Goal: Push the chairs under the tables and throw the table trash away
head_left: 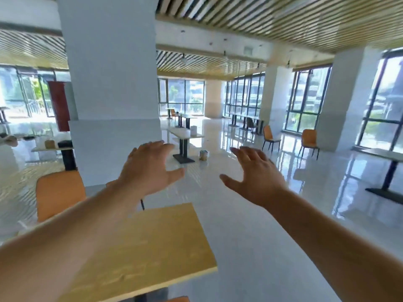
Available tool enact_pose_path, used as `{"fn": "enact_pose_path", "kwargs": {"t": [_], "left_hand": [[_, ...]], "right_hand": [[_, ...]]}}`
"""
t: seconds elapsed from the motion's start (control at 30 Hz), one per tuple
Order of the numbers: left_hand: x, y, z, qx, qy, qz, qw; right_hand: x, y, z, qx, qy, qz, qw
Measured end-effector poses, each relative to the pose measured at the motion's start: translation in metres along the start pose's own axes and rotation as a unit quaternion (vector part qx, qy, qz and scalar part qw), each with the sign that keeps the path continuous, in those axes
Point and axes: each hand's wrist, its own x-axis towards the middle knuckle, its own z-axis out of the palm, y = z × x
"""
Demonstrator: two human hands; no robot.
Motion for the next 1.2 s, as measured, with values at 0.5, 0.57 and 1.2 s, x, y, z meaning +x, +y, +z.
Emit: {"fn": "enact_pose_path", "kwargs": {"t": [0.5, 0.57, 1.2], "left_hand": [[0.216, 0.347, 0.002, 0.007, 0.128, 0.137, 0.982], [0.24, 0.363, 0.034, 0.012, 0.118, 0.149, 0.982], [0.588, 0.388, 0.357, -0.036, 0.019, 0.166, 0.985]], "right_hand": [[0.049, 0.304, -0.201, -0.137, 0.144, -0.003, 0.98], [0.055, 0.336, -0.181, -0.135, 0.135, 0.003, 0.982], [0.291, 0.616, 0.063, -0.203, -0.018, 0.043, 0.978]]}}
